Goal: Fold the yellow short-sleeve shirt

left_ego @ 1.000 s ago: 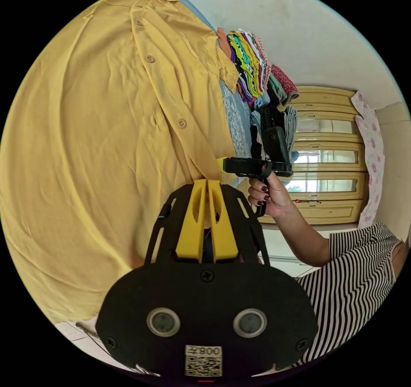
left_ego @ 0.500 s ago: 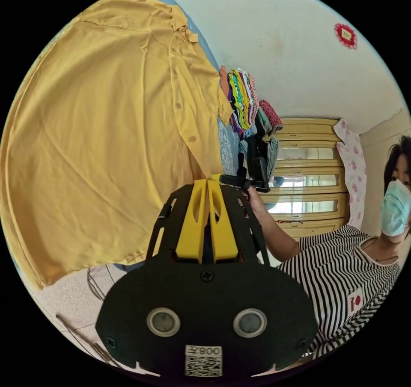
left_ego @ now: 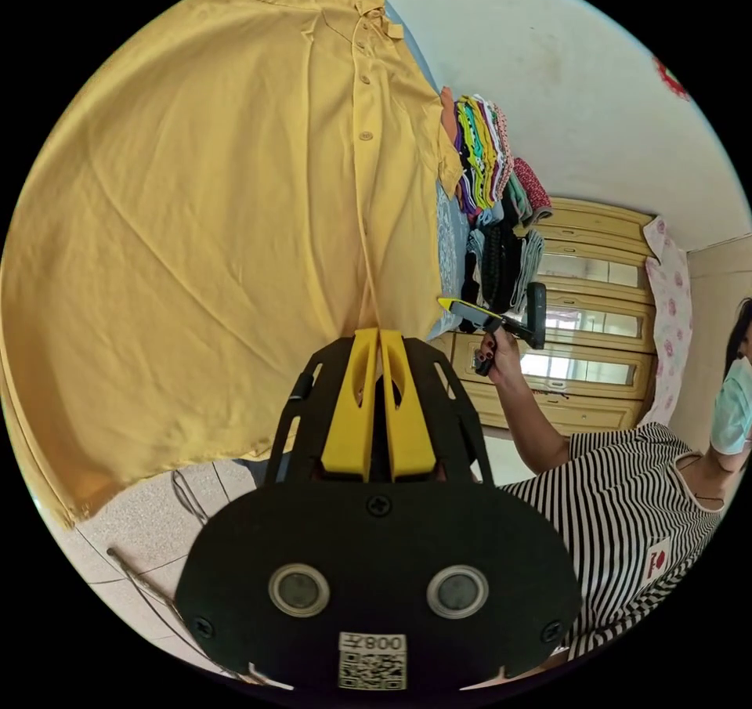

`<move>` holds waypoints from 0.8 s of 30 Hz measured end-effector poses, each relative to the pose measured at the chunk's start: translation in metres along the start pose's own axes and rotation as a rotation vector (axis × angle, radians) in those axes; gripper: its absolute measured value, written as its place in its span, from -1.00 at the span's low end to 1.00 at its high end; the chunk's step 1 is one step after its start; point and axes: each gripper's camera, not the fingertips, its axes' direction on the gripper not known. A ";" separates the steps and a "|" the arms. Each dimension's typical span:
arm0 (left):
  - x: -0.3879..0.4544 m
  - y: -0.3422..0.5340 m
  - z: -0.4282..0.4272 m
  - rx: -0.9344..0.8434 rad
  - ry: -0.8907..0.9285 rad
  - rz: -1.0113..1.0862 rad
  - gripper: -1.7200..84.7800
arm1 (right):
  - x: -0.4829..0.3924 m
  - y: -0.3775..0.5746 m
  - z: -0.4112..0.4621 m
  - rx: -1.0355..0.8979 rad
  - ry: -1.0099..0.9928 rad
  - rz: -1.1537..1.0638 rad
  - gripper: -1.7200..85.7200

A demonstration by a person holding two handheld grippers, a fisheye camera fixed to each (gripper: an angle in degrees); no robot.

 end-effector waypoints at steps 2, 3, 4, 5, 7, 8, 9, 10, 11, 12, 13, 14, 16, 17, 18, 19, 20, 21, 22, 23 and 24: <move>-0.002 -0.002 -0.004 -0.005 0.008 0.000 -0.95 | -0.003 -0.001 -0.002 0.011 0.056 -0.003 -0.89; -0.002 -0.003 -0.005 -0.006 0.010 0.000 -0.95 | -0.005 -0.003 -0.004 0.007 0.068 -0.016 -0.92; -0.003 -0.003 -0.007 -0.005 0.011 0.000 -0.95 | -0.004 -0.004 -0.007 0.003 0.066 -0.020 -0.94; -0.003 -0.004 -0.010 -0.002 0.017 0.003 -0.95 | -0.004 -0.005 -0.008 0.000 0.065 -0.023 -0.94; -0.004 -0.005 -0.014 -0.003 0.033 0.002 -0.96 | -0.001 -0.008 -0.014 -0.010 0.048 -0.038 -0.95; -0.004 -0.006 -0.017 0.002 0.042 0.004 -0.96 | 0.000 -0.008 -0.015 -0.012 0.050 -0.038 -0.95; -0.004 -0.006 -0.019 0.004 0.047 0.005 -0.96 | 0.003 -0.008 -0.019 -0.013 0.059 -0.035 -0.96; -0.004 -0.007 -0.021 0.006 0.060 0.007 -0.96 | 0.006 -0.007 -0.025 -0.005 0.069 -0.035 -0.96; -0.003 -0.008 -0.023 0.007 0.070 0.015 -0.96 | 0.008 -0.007 -0.028 -0.001 0.074 -0.035 -0.96; -0.002 -0.009 -0.024 0.005 0.070 0.018 -0.95 | 0.012 -0.006 -0.033 0.005 0.078 -0.034 -0.96; -0.001 -0.011 -0.025 -0.003 0.058 0.023 -0.95 | 0.016 -0.005 -0.037 0.008 0.066 -0.037 -0.96; -0.002 -0.013 -0.024 -0.018 0.038 0.024 -0.95 | 0.019 -0.006 -0.037 0.002 0.057 -0.037 -0.96; -0.006 -0.016 -0.022 -0.033 0.005 0.012 -0.95 | 0.029 -0.006 -0.032 -0.029 0.086 -0.022 -0.96; -0.009 -0.018 -0.021 -0.046 -0.024 0.010 -0.95 | 0.032 -0.006 -0.031 -0.037 0.096 -0.018 -0.96; -0.010 -0.019 -0.021 -0.052 -0.046 0.006 -0.95 | 0.039 -0.007 -0.027 -0.054 0.089 -0.012 -0.96; -0.012 -0.021 -0.021 -0.059 -0.060 0.000 -0.95 | 0.046 -0.006 -0.026 -0.046 0.062 0.001 -0.96; -0.013 -0.023 -0.023 -0.058 -0.042 0.002 -0.94 | 0.050 -0.006 -0.026 -0.042 0.049 0.007 -0.96; -0.013 -0.023 -0.024 -0.059 -0.043 0.001 -0.94 | 0.056 -0.006 -0.027 -0.038 0.029 0.019 -0.95; -0.012 -0.024 -0.028 -0.058 -0.057 0.005 -0.93 | 0.060 -0.006 -0.029 -0.024 0.019 0.029 -0.95; -0.010 -0.023 -0.034 -0.055 -0.059 0.012 -0.92 | 0.062 -0.006 -0.031 -0.014 0.010 0.031 -0.95; -0.009 -0.022 -0.038 -0.052 -0.057 0.015 -0.91 | 0.064 -0.006 -0.034 0.009 -0.011 0.032 -0.94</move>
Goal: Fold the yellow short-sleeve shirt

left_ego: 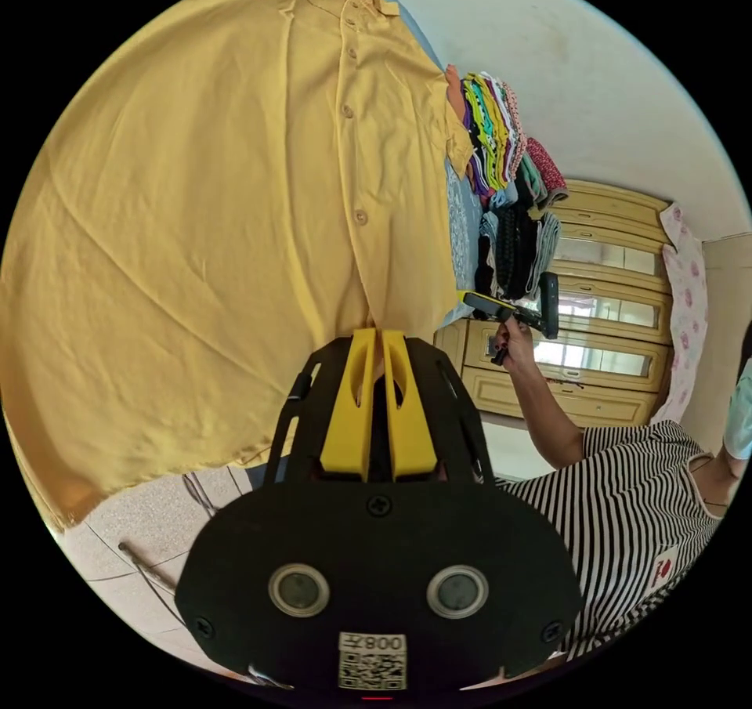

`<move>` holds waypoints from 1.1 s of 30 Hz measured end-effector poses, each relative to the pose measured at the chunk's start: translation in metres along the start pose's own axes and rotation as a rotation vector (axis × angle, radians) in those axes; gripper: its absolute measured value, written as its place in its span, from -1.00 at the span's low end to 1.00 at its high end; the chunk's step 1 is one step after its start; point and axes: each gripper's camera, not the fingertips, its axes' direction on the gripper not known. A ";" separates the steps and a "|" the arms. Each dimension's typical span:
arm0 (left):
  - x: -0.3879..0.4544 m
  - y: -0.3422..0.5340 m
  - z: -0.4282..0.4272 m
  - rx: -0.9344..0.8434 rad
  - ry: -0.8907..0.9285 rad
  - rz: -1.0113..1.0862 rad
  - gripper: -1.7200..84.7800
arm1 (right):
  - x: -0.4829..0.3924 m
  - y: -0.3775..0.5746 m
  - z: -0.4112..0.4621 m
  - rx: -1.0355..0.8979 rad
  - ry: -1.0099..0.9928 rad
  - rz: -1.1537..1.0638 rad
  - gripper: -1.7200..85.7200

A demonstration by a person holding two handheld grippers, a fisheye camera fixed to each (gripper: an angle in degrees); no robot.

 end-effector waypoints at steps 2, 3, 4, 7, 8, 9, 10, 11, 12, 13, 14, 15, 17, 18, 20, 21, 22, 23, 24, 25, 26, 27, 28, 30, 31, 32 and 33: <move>0.004 0.010 -0.025 0.061 -0.026 0.009 -0.89 | 0.004 0.000 -0.005 0.046 -0.025 0.002 -0.92; 0.004 0.013 -0.034 0.085 -0.039 0.009 -0.88 | 0.007 -0.002 -0.006 0.058 -0.041 0.002 -0.89; 0.003 0.021 -0.052 0.131 -0.069 -0.002 -0.87 | 0.010 -0.004 -0.005 0.060 -0.068 -0.003 -0.86; -0.006 0.047 -0.104 0.274 -0.212 -0.084 -0.83 | 0.019 -0.009 0.001 0.043 -0.072 0.002 -0.82; -0.011 0.055 -0.123 0.318 -0.271 -0.124 -0.82 | 0.022 -0.010 0.002 0.042 -0.068 0.004 -0.82; -0.015 0.059 -0.131 0.335 -0.298 -0.148 -0.81 | 0.026 -0.011 0.005 0.040 -0.064 0.011 -0.81; -0.022 0.065 -0.144 0.364 -0.339 -0.194 -0.80 | 0.031 -0.012 0.008 0.033 -0.062 0.018 -0.81; -0.029 0.068 -0.153 0.382 -0.373 -0.226 -0.80 | 0.034 -0.013 0.010 0.029 -0.060 0.023 -0.81; -0.032 0.068 -0.155 0.382 -0.389 -0.241 -0.80 | 0.039 -0.013 0.013 0.023 -0.066 0.032 -0.81; -0.039 0.064 -0.157 0.368 -0.391 -0.264 -0.80 | 0.043 -0.014 0.018 0.015 -0.070 0.039 -0.81; -0.046 0.059 -0.154 0.342 -0.377 -0.287 -0.81 | 0.045 -0.015 0.020 0.013 -0.068 0.043 -0.81; -0.048 0.056 -0.152 0.330 -0.373 -0.292 -0.81 | 0.049 -0.016 0.022 0.016 -0.056 0.053 -0.82; -0.051 0.048 -0.152 0.336 -0.389 -0.309 -0.87 | 0.055 -0.018 0.025 0.010 -0.040 0.062 -0.84; -0.051 0.046 -0.153 0.333 -0.380 -0.309 -0.88 | 0.059 -0.020 0.027 0.005 -0.035 0.064 -0.86; -0.047 0.037 -0.156 0.314 -0.388 -0.293 -0.92 | 0.062 -0.022 0.031 0.000 -0.025 0.047 -0.89; -0.046 0.034 -0.157 0.310 -0.393 -0.286 -0.93 | 0.065 -0.022 0.033 -0.006 -0.014 0.037 -0.91; -0.042 0.030 -0.160 0.307 -0.398 -0.277 -0.93 | 0.069 -0.023 0.035 -0.016 -0.022 0.031 -0.92; -0.039 0.027 -0.164 0.320 -0.397 -0.271 -0.94 | 0.071 -0.023 0.036 -0.021 -0.029 0.028 -0.93; -0.038 0.026 -0.166 0.327 -0.393 -0.267 -0.94 | 0.075 -0.022 0.039 -0.029 -0.044 0.027 -0.94; -0.036 0.023 -0.170 0.334 -0.384 -0.266 -0.95 | 0.080 -0.020 0.040 -0.032 -0.059 0.026 -0.94; -0.034 0.020 -0.172 0.336 -0.380 -0.262 -0.95 | 0.082 -0.019 0.041 -0.033 -0.064 0.024 -0.94; -0.033 0.018 -0.172 0.332 -0.378 -0.259 -0.95 | 0.087 -0.017 0.043 -0.034 -0.072 0.022 -0.95; -0.032 0.013 -0.173 0.323 -0.382 -0.260 -0.95 | 0.091 -0.014 0.046 -0.038 -0.086 0.021 -0.95; -0.030 0.004 -0.172 0.313 -0.388 -0.256 -0.95 | 0.098 -0.010 0.050 -0.042 -0.104 0.021 -0.95; -0.028 -0.002 -0.173 0.314 -0.388 -0.255 -0.95 | 0.102 -0.006 0.054 -0.048 -0.105 0.022 -0.95; -0.025 -0.009 -0.173 0.315 -0.392 -0.248 -0.95 | 0.105 -0.005 0.055 -0.047 -0.107 0.024 -0.95; -0.023 -0.012 -0.173 0.312 -0.399 -0.245 -0.95 | 0.110 -0.002 0.059 -0.043 -0.117 0.029 -0.96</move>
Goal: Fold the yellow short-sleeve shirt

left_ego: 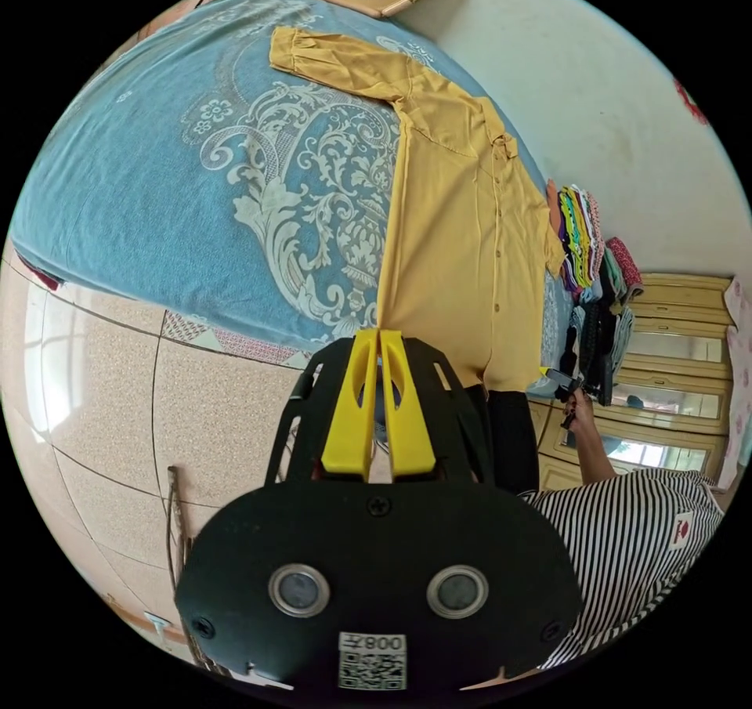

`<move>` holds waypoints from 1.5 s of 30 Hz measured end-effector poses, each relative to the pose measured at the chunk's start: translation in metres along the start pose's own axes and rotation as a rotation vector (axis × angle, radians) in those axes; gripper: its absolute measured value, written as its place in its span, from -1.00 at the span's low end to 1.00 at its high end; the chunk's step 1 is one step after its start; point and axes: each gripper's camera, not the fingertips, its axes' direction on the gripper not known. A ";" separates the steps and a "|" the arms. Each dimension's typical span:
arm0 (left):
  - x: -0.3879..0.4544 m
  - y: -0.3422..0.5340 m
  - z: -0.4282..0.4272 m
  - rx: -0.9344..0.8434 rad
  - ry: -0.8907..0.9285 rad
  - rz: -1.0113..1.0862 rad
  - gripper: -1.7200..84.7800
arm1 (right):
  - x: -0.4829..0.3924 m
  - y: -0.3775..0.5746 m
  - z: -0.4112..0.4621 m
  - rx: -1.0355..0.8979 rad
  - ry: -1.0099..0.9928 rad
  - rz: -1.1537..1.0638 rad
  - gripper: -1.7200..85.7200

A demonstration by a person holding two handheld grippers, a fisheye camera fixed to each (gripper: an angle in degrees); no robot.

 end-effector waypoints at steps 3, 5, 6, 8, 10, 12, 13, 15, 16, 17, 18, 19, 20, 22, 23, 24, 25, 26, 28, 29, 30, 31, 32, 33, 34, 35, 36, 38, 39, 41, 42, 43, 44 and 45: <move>0.010 -0.018 0.011 -0.025 -0.033 0.007 -0.95 | 0.018 0.001 0.012 0.008 -0.043 0.031 -0.96; 0.017 -0.034 0.025 -0.052 -0.059 0.002 -0.95 | 0.029 0.000 0.017 0.008 -0.077 0.044 -0.96; 0.018 -0.038 0.028 -0.057 -0.054 -0.004 -0.94 | 0.036 0.000 0.020 0.006 -0.101 0.044 -0.96; 0.027 -0.050 0.032 -0.043 -0.051 -0.014 -0.93 | 0.048 0.004 0.021 0.020 -0.133 0.058 -0.96; 0.034 -0.058 0.030 -0.012 -0.064 -0.024 -0.92 | 0.066 0.012 0.023 0.056 -0.126 0.114 -0.96; 0.041 -0.067 0.027 0.033 -0.067 -0.043 -0.92 | 0.082 0.016 0.024 0.095 -0.163 0.149 -0.95; 0.047 -0.074 0.023 0.078 -0.064 -0.047 -0.91 | 0.092 0.016 0.023 0.129 -0.179 0.172 -0.95; 0.063 -0.089 0.019 0.144 -0.038 -0.018 -0.91 | 0.105 0.010 0.020 0.187 -0.196 0.192 -0.94; 0.078 -0.105 0.020 0.170 -0.011 0.029 -0.91 | 0.113 0.001 0.018 0.225 -0.195 0.201 -0.94; 0.097 -0.124 0.026 0.178 0.022 0.085 -0.90 | 0.117 -0.005 0.016 0.245 -0.193 0.204 -0.93; 0.107 -0.135 0.031 0.178 0.041 0.114 -0.90 | 0.125 -0.019 0.012 0.280 -0.189 0.211 -0.92; 0.130 -0.160 0.043 0.167 0.081 0.186 -0.90 | 0.133 -0.034 0.007 0.316 -0.190 0.208 -0.91; 0.158 -0.187 0.060 0.139 0.124 0.262 -0.90 | 0.137 -0.043 0.004 0.336 -0.187 0.206 -0.90; 0.202 -0.229 0.091 0.095 0.193 0.371 -0.90 | 0.151 -0.076 -0.009 0.417 -0.156 0.209 -0.87; 0.234 -0.257 0.113 0.063 0.241 0.440 -0.90 | 0.155 -0.084 -0.011 0.433 -0.147 0.213 -0.86; 0.251 -0.270 0.125 0.051 0.262 0.475 -0.90 | 0.164 -0.100 -0.016 0.463 -0.139 0.220 -0.84; 0.287 -0.295 0.148 0.024 0.302 0.547 -0.90 | 0.172 -0.116 -0.020 0.484 -0.135 0.228 -0.82; 0.323 -0.319 0.171 -0.003 0.327 0.617 -0.90 | 0.176 -0.123 -0.021 0.493 -0.131 0.234 -0.81; 0.376 -0.351 0.207 -0.048 0.350 0.710 -0.90 | 0.192 -0.149 -0.021 0.522 -0.122 0.262 -0.78; 0.409 -0.369 0.230 -0.076 0.363 0.761 -0.90 | 0.196 -0.155 -0.020 0.526 -0.119 0.266 -0.77; 0.424 -0.378 0.241 -0.091 0.369 0.785 -0.90 | 0.202 -0.167 -0.017 0.529 -0.108 0.281 -0.77; 0.452 -0.394 0.264 -0.124 0.380 0.820 -0.90 | 0.208 -0.177 -0.011 0.523 -0.099 0.296 -0.77; 0.477 -0.409 0.284 -0.150 0.386 0.843 -0.90 | 0.211 -0.182 -0.007 0.515 -0.090 0.307 -0.76; 0.488 -0.415 0.293 -0.161 0.389 0.855 -0.91 | 0.217 -0.191 0.002 0.498 -0.075 0.332 -0.76; 0.508 -0.428 0.310 -0.182 0.392 0.877 -0.91 | 0.221 -0.197 0.011 0.491 -0.088 0.345 -0.76; 0.524 -0.439 0.325 -0.198 0.392 0.890 -0.91 | 0.223 -0.200 0.016 0.485 -0.101 0.350 -0.76; 0.531 -0.445 0.331 -0.205 0.391 0.893 -0.91 | 0.225 -0.202 0.023 0.487 -0.110 0.369 -0.77; 0.552 -0.467 0.351 -0.215 0.393 0.891 -0.92 | 0.223 -0.200 0.027 0.535 -0.124 0.365 -0.78; 0.557 -0.473 0.355 -0.214 0.395 0.888 -0.92 | 0.222 -0.201 0.032 0.535 -0.145 0.359 -0.79; 0.570 -0.493 0.367 -0.206 0.406 0.873 -0.92 | 0.218 -0.201 0.039 0.551 -0.121 0.369 -0.81; 0.574 -0.497 0.370 -0.205 0.407 0.870 -0.92 | 0.216 -0.201 0.043 0.560 -0.103 0.372 -0.85; 0.581 -0.507 0.375 -0.204 0.407 0.863 -0.92 | 0.214 -0.200 0.047 0.568 -0.094 0.381 -0.88; 0.587 -0.516 0.379 -0.200 0.409 0.856 -0.93 | 0.213 -0.200 0.048 0.570 -0.095 0.385 -0.90; 0.590 -0.520 0.381 -0.198 0.412 0.853 -0.93 | 0.213 -0.200 0.052 0.569 -0.113 0.380 -0.92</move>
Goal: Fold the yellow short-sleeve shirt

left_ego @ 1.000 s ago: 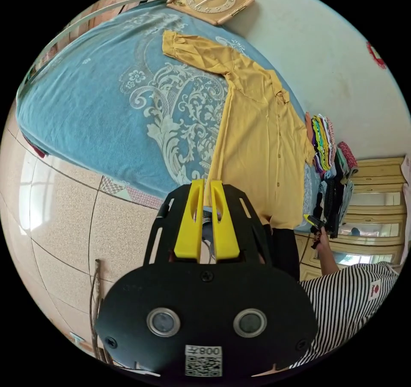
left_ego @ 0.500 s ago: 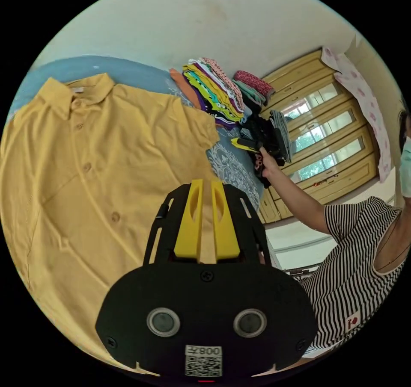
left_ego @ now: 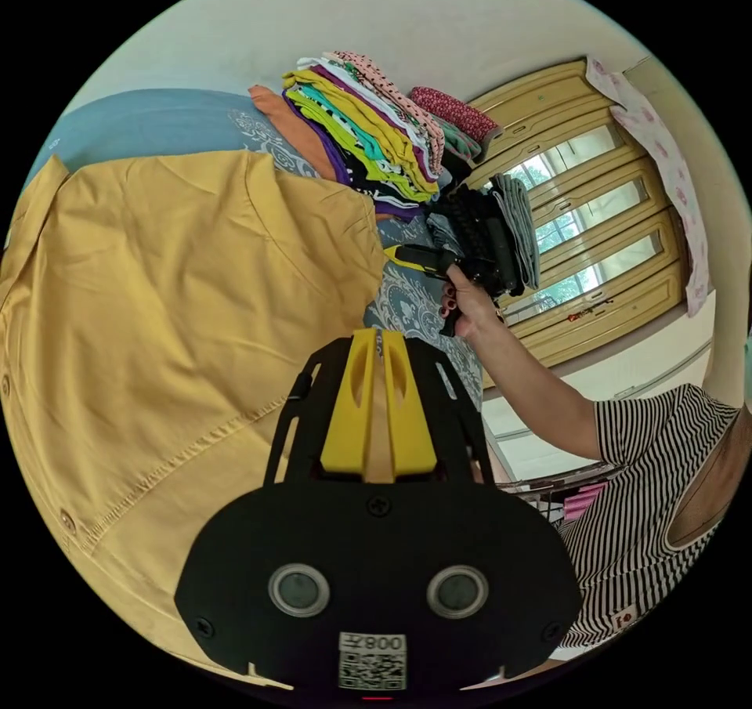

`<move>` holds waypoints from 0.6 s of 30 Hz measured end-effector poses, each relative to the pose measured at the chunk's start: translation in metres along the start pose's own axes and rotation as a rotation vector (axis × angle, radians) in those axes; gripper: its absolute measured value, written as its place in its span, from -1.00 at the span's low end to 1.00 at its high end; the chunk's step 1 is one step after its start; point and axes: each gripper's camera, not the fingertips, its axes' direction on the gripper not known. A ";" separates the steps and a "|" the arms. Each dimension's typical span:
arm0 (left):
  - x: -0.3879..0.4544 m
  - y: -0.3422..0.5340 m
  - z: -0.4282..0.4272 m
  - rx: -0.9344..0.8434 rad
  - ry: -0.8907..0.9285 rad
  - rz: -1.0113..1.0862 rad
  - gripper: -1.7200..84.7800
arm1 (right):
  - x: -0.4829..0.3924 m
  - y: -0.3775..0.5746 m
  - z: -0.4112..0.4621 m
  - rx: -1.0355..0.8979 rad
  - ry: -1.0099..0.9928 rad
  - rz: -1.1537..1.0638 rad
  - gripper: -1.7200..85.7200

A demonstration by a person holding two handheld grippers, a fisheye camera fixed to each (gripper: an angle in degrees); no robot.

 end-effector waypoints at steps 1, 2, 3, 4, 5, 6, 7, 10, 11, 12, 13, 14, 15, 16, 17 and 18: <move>-0.004 -0.011 0.001 0.007 0.006 -0.005 -0.93 | 0.000 0.002 0.001 0.014 -0.029 0.012 -0.94; -0.008 -0.022 0.001 0.021 0.010 -0.011 -0.92 | 0.000 0.004 -0.001 0.031 -0.044 0.018 -0.94; -0.010 -0.028 0.000 0.032 0.012 -0.013 -0.92 | -0.003 0.007 -0.005 0.072 -0.077 0.025 -0.95; -0.013 -0.039 -0.004 0.055 0.017 -0.014 -0.92 | -0.010 0.009 -0.011 0.121 -0.118 0.015 -0.95; -0.016 -0.050 -0.009 0.083 0.022 -0.013 -0.92 | -0.015 0.010 -0.015 0.145 -0.138 0.006 -0.95; -0.017 -0.056 -0.012 0.100 0.027 -0.012 -0.91 | -0.029 0.012 -0.023 0.197 -0.179 -0.024 -0.96; -0.020 -0.067 -0.020 0.138 0.041 -0.011 -0.91 | -0.048 0.015 -0.031 0.252 -0.226 -0.072 -0.96; -0.026 -0.095 -0.039 0.233 0.058 -0.002 -0.88 | -0.098 0.021 -0.036 0.315 -0.304 -0.194 -0.96; -0.029 -0.107 -0.045 0.264 0.068 -0.001 -0.86 | -0.108 0.023 -0.034 0.316 -0.330 -0.221 -0.96; -0.031 -0.113 -0.047 0.276 0.073 -0.001 -0.85 | -0.129 0.027 -0.025 0.290 -0.377 -0.270 -0.96; -0.035 -0.125 -0.050 0.293 0.083 -0.005 -0.82 | -0.152 0.035 -0.012 0.246 -0.417 -0.324 -0.96; -0.041 -0.136 -0.052 0.311 0.097 -0.015 -0.80 | -0.163 0.039 -0.005 0.220 -0.422 -0.348 -0.96; -0.043 -0.140 -0.053 0.319 0.100 -0.021 -0.79 | -0.184 0.050 0.013 0.168 -0.409 -0.384 -0.96; -0.049 -0.148 -0.053 0.325 0.079 -0.042 -0.77 | -0.203 0.061 0.033 0.109 -0.379 -0.422 -0.96; -0.055 -0.154 -0.051 0.324 0.049 -0.065 -0.76 | -0.211 0.067 0.043 0.077 -0.356 -0.438 -0.96; -0.059 -0.157 -0.049 0.319 0.040 -0.077 -0.75 | -0.223 0.077 0.062 0.028 -0.318 -0.439 -0.96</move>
